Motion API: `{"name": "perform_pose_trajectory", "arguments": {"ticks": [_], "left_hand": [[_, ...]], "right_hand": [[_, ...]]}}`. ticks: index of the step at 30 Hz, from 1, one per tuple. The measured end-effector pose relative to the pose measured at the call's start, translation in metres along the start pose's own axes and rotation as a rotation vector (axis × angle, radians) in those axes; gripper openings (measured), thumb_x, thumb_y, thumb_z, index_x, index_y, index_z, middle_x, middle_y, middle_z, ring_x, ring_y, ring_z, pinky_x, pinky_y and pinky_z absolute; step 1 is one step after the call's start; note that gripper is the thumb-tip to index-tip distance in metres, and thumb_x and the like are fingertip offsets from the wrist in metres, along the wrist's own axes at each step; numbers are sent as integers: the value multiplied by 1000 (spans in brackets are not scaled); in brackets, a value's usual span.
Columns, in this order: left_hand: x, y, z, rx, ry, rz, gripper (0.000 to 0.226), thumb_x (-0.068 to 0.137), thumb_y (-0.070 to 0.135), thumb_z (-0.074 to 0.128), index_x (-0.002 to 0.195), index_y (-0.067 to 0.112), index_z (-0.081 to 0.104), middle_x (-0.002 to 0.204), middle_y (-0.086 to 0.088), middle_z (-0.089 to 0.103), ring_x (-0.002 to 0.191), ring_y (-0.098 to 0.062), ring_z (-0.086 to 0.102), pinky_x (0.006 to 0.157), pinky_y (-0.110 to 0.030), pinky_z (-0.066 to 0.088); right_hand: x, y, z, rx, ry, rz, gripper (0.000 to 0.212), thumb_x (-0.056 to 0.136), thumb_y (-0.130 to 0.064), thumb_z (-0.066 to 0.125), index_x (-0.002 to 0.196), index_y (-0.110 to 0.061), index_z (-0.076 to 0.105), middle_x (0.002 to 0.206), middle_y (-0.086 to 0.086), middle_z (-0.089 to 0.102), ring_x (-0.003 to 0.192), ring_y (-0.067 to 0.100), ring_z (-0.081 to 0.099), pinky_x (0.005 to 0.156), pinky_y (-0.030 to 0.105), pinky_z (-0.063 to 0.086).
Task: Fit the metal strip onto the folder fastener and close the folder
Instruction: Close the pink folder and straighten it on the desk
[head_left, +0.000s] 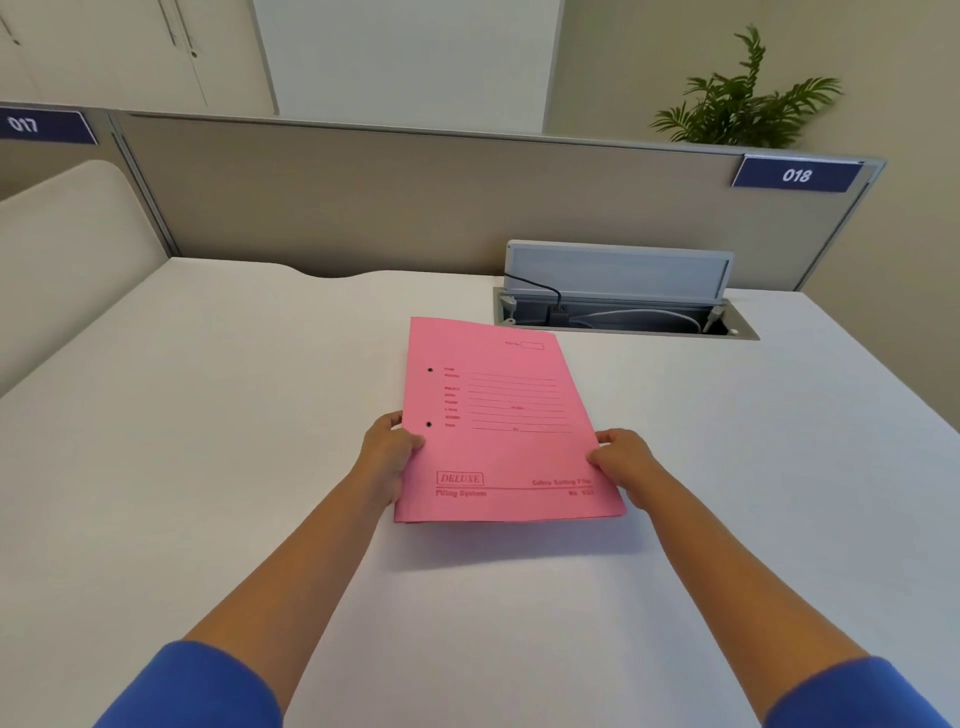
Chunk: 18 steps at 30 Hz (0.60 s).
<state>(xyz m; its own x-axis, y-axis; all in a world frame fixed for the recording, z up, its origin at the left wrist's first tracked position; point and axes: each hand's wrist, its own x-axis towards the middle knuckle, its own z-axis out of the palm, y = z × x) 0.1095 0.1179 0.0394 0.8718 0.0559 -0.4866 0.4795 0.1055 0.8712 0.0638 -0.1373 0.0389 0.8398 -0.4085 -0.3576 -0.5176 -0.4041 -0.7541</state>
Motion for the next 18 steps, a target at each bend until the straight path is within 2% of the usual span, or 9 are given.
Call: {"name": "perform_pose_trajectory", "arguments": {"ticks": [3,9,12,13,14,15,16,18], "left_hand": [[18,8,-11,49,45,29,40,84,-11,45,120,5,53,115,-21,62,85,-34,60,77,-44,52],[49,14,-23,180,135,105,39,79,-13,49,112,4,60,106,-20,65,80,-33,60,76,-43,55],[58,17,-25,360,215,158,34,79,-11,50,109,0,62,95,-14,64,81,-32,58,70,-33,50],[61,17,-25,422,234,168,28,79,-10,51,101,0,64,89,-11,62,82,-32,58,71,-32,49],[62,18,-25,488,251,171,20,79,-9,51,84,4,64,80,-6,60,82,-33,57,72,-32,47],[65,18,-24,539,269,178,25,78,-9,51,65,11,57,69,-2,55,80,-32,55,72,-32,46],[65,17,-24,584,284,186,35,77,-9,50,55,18,47,62,2,49,76,-31,53,69,-30,44],[67,17,-22,650,291,199,34,77,-8,49,52,16,44,57,1,45,71,-29,50,65,-28,40]], "right_hand": [[12,-17,15,-35,-15,-16,30,80,5,44,99,1,68,105,20,70,93,35,65,83,40,54],[34,-33,37,-107,-8,-18,27,79,3,50,100,4,67,106,21,69,95,34,65,86,41,54],[45,-36,44,-154,-12,-2,16,79,1,54,89,0,65,106,21,69,86,31,62,84,40,54],[48,-36,46,-176,-13,3,12,79,-1,55,86,-2,64,105,21,70,84,30,61,84,40,55],[49,-37,47,-204,-13,13,9,79,-2,56,84,-3,63,105,20,70,83,29,61,85,40,55],[52,-36,49,-227,-7,17,10,79,-3,57,86,-1,65,104,19,70,82,29,62,86,40,56],[53,-36,49,-253,-1,25,13,79,-5,58,88,0,66,102,18,71,82,28,62,85,39,57],[52,-37,51,-300,3,23,9,78,-7,59,85,-3,63,94,15,70,78,27,61,77,35,56]]}}
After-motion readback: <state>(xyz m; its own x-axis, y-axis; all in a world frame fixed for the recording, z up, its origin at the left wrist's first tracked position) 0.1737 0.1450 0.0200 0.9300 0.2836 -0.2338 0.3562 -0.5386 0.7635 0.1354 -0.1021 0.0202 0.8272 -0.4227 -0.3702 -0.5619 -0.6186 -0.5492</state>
